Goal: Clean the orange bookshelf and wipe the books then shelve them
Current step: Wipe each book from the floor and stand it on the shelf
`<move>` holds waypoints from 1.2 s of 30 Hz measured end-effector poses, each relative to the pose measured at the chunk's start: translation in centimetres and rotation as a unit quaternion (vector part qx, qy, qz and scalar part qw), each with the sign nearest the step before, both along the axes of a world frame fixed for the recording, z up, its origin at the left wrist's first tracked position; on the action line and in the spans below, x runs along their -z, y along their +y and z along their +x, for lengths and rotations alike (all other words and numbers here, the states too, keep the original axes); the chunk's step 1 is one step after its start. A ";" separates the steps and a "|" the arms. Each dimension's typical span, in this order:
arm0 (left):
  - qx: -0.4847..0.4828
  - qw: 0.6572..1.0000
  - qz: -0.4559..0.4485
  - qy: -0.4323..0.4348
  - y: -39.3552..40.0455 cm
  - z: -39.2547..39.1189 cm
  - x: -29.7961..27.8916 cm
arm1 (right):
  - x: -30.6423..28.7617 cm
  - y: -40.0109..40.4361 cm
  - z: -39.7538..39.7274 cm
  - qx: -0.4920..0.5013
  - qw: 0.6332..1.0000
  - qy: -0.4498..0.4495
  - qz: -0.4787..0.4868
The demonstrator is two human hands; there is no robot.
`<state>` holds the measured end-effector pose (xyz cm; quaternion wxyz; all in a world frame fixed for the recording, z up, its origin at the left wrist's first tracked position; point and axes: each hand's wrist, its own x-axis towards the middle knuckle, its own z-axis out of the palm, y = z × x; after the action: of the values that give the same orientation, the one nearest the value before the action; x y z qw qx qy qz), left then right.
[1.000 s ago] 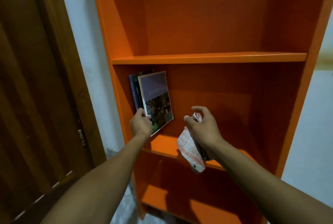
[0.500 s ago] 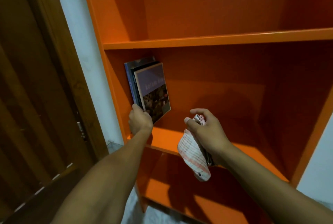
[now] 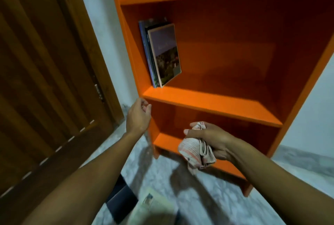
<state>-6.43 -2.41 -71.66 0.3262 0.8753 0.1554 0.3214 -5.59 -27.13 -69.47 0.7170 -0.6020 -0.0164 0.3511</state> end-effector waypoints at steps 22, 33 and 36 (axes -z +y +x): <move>-0.049 0.842 -0.181 0.506 2.0 -18.6 32.3 | 14.8 -3.6 -8.6 0.064 0.976 0.193 -0.084; -0.060 0.827 -0.108 0.549 3.3 -18.2 33.0 | 15.7 -3.4 -8.6 0.069 0.976 0.192 -0.075; -0.041 0.830 -0.087 0.550 2.9 -18.0 31.9 | 15.5 -3.5 -8.6 0.075 0.976 0.189 -0.078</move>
<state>-24.47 0.49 -103.53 0.2483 0.8680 0.3726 -0.2146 -14.23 -30.63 -84.94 0.6820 -0.5787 0.1922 0.4039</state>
